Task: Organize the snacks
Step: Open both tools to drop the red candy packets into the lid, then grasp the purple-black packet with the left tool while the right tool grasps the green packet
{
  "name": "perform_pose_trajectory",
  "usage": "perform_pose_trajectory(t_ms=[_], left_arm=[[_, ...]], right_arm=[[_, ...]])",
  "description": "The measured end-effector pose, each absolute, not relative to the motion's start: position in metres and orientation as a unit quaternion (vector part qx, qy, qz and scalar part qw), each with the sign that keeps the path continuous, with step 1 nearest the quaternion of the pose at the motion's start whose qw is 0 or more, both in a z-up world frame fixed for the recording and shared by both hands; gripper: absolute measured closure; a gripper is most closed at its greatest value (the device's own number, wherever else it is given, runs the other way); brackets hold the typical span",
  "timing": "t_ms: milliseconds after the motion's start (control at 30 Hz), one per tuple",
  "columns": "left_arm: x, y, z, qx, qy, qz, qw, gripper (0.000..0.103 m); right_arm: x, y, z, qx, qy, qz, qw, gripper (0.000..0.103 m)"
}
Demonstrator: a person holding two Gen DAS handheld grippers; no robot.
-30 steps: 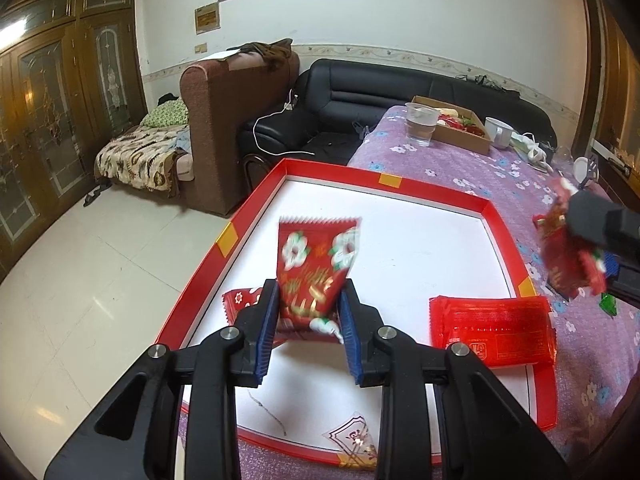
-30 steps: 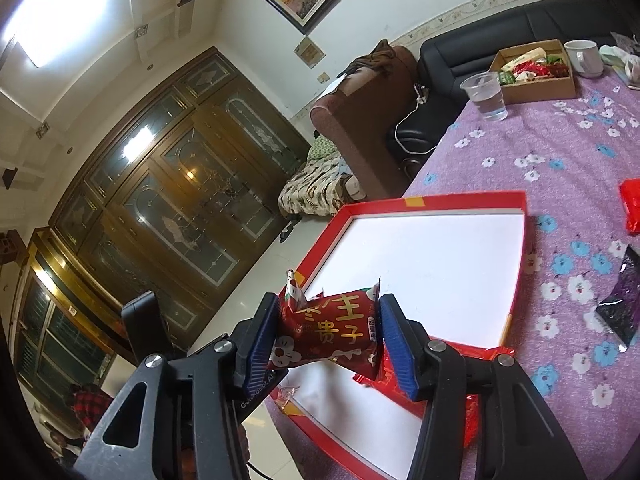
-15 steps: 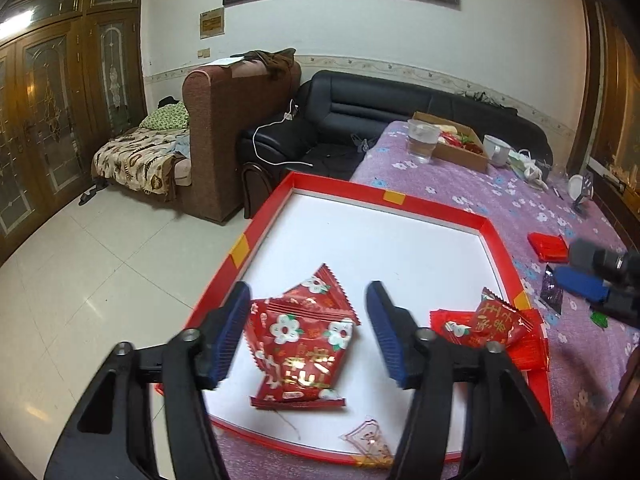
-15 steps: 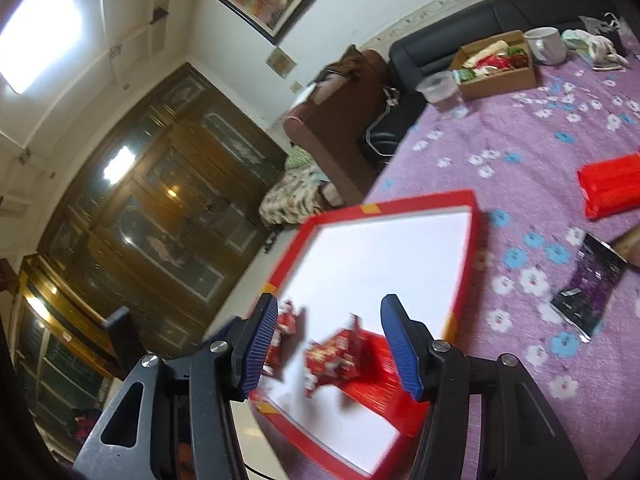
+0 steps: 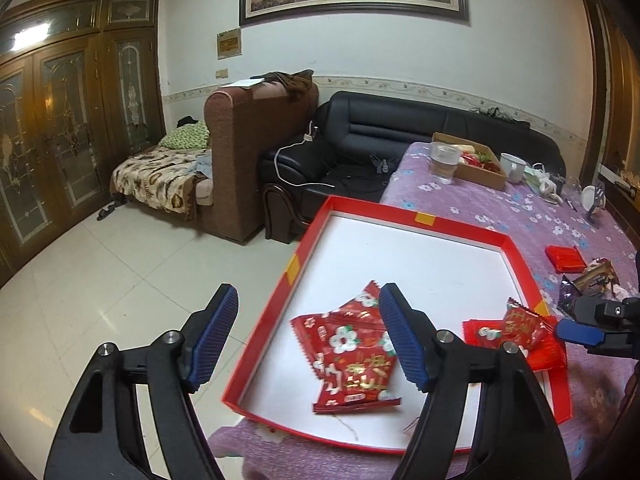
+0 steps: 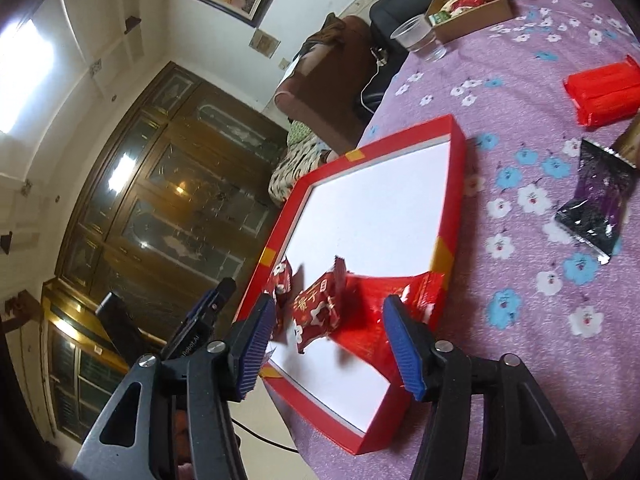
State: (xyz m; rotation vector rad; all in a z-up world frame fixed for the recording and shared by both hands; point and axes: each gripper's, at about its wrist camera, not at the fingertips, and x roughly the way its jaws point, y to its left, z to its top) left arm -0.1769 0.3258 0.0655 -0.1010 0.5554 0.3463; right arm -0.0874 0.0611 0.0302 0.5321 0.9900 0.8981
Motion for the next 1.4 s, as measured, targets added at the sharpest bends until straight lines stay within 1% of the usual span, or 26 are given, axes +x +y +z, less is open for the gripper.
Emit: perform_pose_trajectory(t_ms=[167, 233, 333, 467, 667, 767, 933, 1000, 1133, 1233, 1400], left_arm=[[-0.181, 0.332, 0.066, -0.049, 0.269, 0.182, 0.945, 0.03], [-0.181, 0.333, 0.067, -0.051, 0.267, 0.185, 0.944, 0.03], [-0.18, 0.335, 0.066, -0.054, 0.268, 0.185, 0.944, 0.03], [-0.179, 0.334, 0.065, -0.049, 0.269, 0.185, 0.944, 0.03], [-0.179, 0.337, 0.063, -0.054, 0.272, 0.189, 0.942, 0.03], [-0.179, 0.335, 0.063, -0.053, 0.272, 0.191, 0.942, 0.03], [-0.179, 0.331, 0.065, -0.05, 0.27, 0.186, 0.943, 0.03], [-0.181, 0.329, 0.067, -0.05, 0.268, 0.184, 0.944, 0.03], [-0.18, 0.315, 0.07, -0.052, 0.27, 0.161, 0.948, 0.03], [-0.177, 0.291, 0.072, -0.036, 0.271, 0.133, 0.953, 0.03], [-0.167, 0.24, 0.074, -0.002, 0.279, 0.066, 0.958, 0.03]], right_arm=[[-0.085, 0.054, 0.038, 0.246, 0.435, 0.401, 0.768, 0.043], [-0.081, 0.041, 0.038, 0.266, 0.427, 0.379, 0.777, 0.042], [-0.076, 0.034, 0.033, 0.271, 0.436, 0.35, 0.783, 0.038], [-0.071, 0.038, 0.019, 0.285, 0.465, 0.353, 0.76, 0.038], [-0.076, 0.046, 0.03, 0.288, 0.457, 0.383, 0.749, 0.037], [-0.082, 0.056, 0.032, 0.293, 0.465, 0.401, 0.733, 0.035], [-0.088, 0.094, 0.027, 0.249, 0.489, 0.437, 0.712, 0.035], [-0.092, 0.095, 0.034, 0.232, 0.473, 0.44, 0.728, 0.035], [-0.09, 0.058, 0.057, 0.215, 0.42, 0.406, 0.782, 0.035], [-0.084, 0.001, 0.071, 0.227, 0.387, 0.351, 0.822, 0.035], [-0.087, -0.092, 0.071, 0.244, 0.369, 0.248, 0.862, 0.033]])
